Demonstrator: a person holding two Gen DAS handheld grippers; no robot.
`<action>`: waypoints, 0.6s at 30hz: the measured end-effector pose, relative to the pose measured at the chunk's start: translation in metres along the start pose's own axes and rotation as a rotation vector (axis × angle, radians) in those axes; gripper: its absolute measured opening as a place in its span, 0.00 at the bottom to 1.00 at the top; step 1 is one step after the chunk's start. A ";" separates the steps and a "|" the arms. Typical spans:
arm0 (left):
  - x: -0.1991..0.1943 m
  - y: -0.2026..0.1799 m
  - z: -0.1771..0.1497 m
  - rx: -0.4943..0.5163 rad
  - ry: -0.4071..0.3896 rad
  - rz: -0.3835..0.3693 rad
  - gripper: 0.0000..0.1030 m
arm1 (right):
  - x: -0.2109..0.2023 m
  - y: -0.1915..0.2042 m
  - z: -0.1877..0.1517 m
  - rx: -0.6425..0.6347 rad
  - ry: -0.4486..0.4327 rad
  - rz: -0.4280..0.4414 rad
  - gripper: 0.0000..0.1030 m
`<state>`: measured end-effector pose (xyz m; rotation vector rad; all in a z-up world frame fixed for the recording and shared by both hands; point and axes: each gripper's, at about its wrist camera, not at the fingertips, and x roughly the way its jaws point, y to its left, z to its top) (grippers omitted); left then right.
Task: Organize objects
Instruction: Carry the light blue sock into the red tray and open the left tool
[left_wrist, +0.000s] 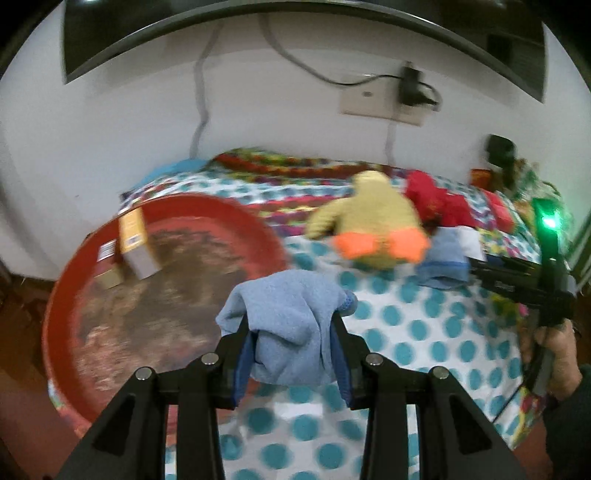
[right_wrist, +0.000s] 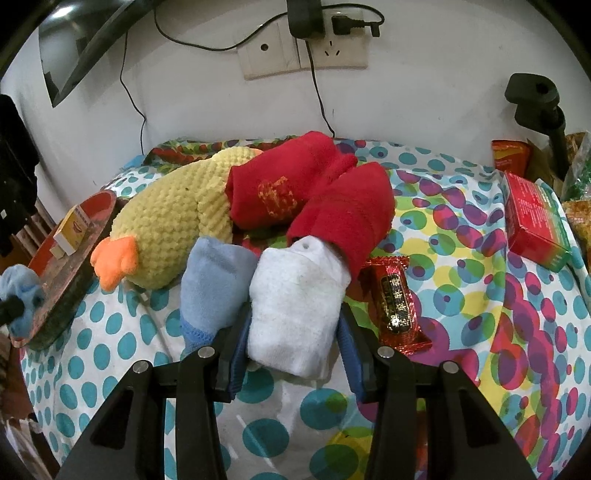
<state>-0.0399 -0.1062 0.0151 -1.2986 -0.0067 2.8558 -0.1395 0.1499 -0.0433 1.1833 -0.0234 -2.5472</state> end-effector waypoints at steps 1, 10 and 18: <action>0.000 0.010 -0.001 -0.018 0.003 0.016 0.37 | 0.000 0.000 0.000 0.002 0.000 0.001 0.40; 0.004 0.105 -0.012 -0.152 0.043 0.160 0.37 | 0.000 -0.001 0.000 0.003 0.006 0.002 0.40; 0.021 0.179 0.005 -0.250 0.083 0.246 0.37 | 0.002 -0.002 -0.001 0.002 0.014 -0.001 0.41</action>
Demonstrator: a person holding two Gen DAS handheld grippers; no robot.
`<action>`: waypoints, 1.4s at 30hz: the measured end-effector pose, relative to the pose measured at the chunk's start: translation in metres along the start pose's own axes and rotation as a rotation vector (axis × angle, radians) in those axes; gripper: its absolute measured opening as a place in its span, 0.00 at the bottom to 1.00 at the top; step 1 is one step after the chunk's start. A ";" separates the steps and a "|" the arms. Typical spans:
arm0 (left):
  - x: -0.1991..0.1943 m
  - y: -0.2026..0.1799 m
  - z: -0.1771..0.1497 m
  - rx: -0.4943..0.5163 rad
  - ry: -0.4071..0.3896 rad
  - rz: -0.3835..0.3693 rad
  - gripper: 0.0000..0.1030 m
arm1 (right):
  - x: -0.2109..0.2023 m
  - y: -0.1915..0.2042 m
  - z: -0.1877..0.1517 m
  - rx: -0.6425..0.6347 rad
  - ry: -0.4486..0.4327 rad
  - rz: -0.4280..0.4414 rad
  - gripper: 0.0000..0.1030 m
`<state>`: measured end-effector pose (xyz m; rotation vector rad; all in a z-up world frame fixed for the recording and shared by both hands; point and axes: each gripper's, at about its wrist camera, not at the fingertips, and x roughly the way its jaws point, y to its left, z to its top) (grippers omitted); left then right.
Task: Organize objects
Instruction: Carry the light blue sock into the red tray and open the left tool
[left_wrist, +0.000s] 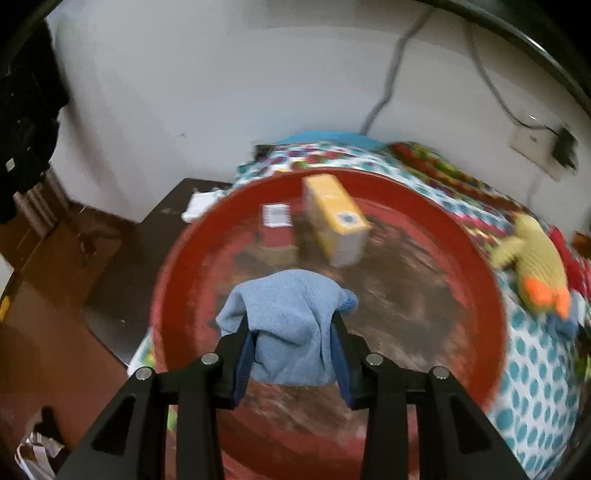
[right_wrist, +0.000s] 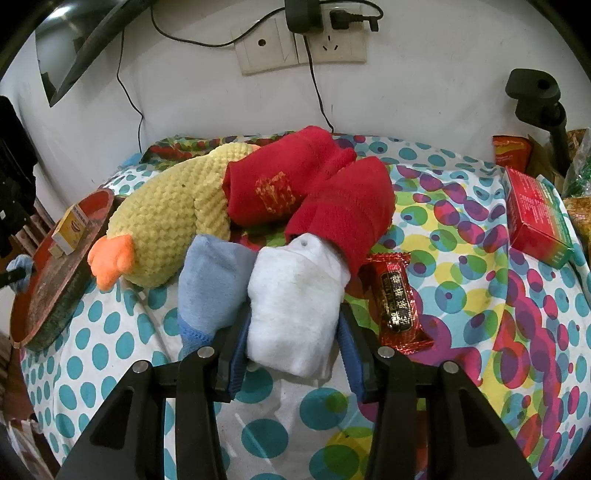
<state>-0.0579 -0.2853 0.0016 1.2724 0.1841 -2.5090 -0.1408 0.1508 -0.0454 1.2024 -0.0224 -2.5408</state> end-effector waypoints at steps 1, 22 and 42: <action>0.003 0.004 0.003 -0.002 0.000 0.011 0.37 | 0.000 0.000 0.000 0.000 0.002 -0.001 0.41; 0.064 0.044 0.053 -0.028 0.047 0.072 0.39 | 0.003 0.002 0.007 -0.008 0.022 -0.023 0.42; 0.040 0.041 0.033 0.015 0.018 0.067 0.62 | 0.004 0.001 0.005 -0.011 0.022 -0.026 0.43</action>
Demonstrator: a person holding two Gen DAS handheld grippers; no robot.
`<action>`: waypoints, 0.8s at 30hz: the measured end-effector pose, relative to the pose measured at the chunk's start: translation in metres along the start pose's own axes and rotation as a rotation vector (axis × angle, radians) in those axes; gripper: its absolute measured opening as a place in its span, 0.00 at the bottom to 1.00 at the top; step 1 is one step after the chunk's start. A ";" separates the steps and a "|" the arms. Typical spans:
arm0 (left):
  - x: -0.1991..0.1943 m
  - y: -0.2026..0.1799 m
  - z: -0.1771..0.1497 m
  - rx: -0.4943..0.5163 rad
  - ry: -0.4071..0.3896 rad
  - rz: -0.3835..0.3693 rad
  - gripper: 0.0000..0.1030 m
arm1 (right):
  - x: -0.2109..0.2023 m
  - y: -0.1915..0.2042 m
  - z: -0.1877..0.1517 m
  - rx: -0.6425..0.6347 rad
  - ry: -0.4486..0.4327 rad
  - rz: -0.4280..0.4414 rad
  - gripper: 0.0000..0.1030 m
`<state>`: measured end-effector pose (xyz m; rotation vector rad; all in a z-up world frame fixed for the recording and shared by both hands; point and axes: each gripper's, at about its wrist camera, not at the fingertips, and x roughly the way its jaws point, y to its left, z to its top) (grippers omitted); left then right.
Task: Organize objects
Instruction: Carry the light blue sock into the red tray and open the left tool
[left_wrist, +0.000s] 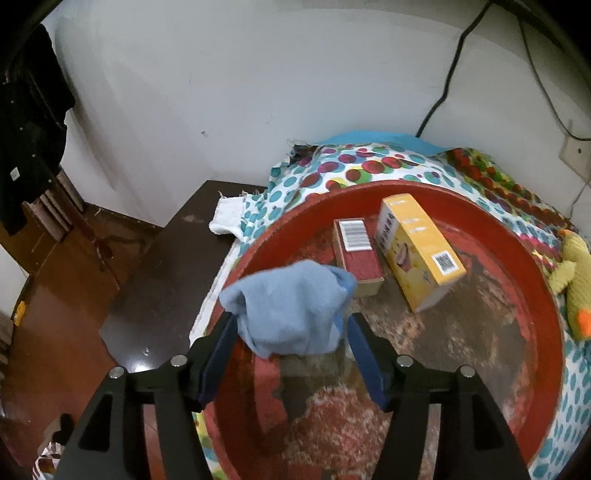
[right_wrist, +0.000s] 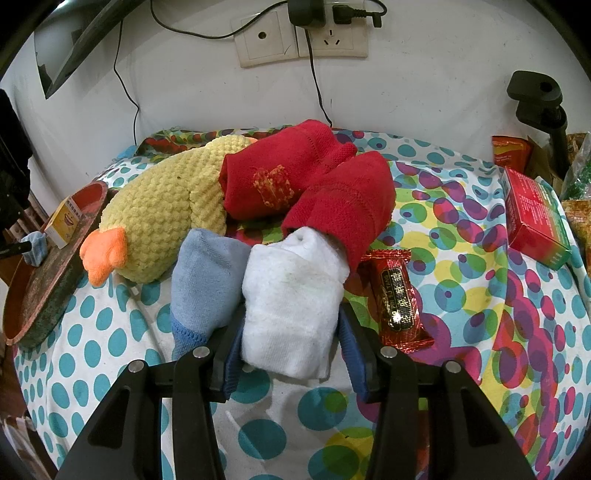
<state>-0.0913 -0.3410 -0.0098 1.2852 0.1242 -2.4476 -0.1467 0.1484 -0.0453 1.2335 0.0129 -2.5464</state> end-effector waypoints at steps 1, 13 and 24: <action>-0.004 0.000 -0.004 -0.003 -0.010 0.005 0.62 | 0.000 0.000 0.000 0.000 0.000 0.000 0.43; -0.114 -0.073 -0.107 0.144 -0.174 -0.092 0.62 | 0.001 0.000 -0.001 -0.010 -0.001 -0.020 0.43; -0.149 -0.135 -0.194 0.268 -0.187 -0.266 0.62 | -0.003 0.003 -0.003 -0.020 -0.023 -0.045 0.43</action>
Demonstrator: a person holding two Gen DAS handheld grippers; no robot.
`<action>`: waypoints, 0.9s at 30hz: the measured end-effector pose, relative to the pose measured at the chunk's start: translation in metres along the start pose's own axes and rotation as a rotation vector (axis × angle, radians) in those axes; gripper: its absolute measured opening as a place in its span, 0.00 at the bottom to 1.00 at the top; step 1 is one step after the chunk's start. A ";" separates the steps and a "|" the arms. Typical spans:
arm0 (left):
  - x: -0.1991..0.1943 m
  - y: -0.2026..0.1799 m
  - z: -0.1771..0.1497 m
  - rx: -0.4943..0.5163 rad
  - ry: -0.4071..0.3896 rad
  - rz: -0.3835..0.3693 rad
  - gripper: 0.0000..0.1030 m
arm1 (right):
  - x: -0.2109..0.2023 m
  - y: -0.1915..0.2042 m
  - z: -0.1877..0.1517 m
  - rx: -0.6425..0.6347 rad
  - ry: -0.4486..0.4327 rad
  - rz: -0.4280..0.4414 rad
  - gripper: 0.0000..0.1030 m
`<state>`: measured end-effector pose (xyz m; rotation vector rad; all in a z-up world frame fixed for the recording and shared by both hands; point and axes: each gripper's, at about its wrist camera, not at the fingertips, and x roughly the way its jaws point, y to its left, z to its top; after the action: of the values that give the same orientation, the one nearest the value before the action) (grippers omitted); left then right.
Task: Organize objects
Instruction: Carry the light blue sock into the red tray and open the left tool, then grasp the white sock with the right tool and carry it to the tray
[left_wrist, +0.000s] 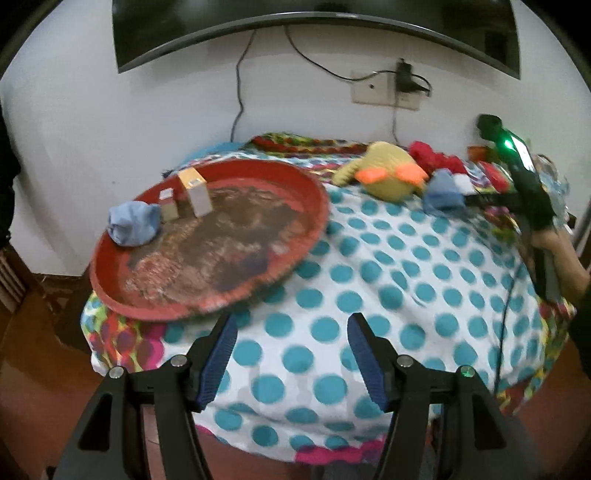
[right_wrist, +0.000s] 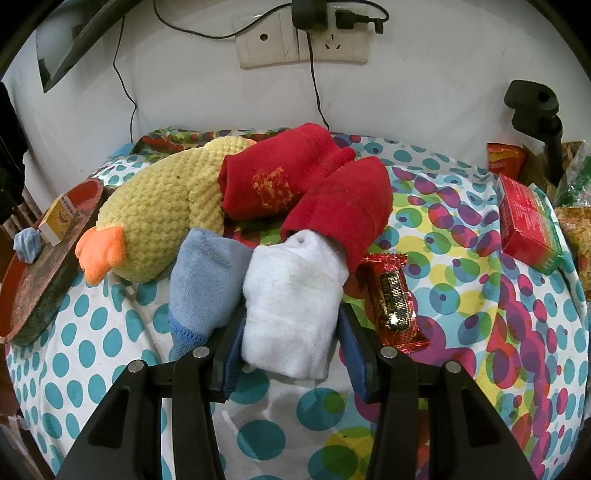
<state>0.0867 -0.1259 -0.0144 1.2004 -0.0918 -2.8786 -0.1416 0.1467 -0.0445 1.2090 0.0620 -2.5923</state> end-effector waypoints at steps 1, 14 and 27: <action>-0.002 -0.001 -0.004 0.001 -0.003 -0.003 0.62 | -0.001 0.001 0.000 -0.004 -0.006 0.002 0.43; -0.006 0.015 -0.027 -0.021 -0.025 -0.049 0.62 | -0.015 0.004 -0.002 -0.010 -0.080 -0.113 0.41; -0.007 -0.003 -0.032 0.036 0.002 -0.083 0.62 | -0.019 0.011 -0.004 -0.045 -0.108 -0.163 0.41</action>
<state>0.1144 -0.1243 -0.0314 1.2421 -0.0968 -2.9593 -0.1239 0.1411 -0.0315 1.0875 0.2040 -2.7751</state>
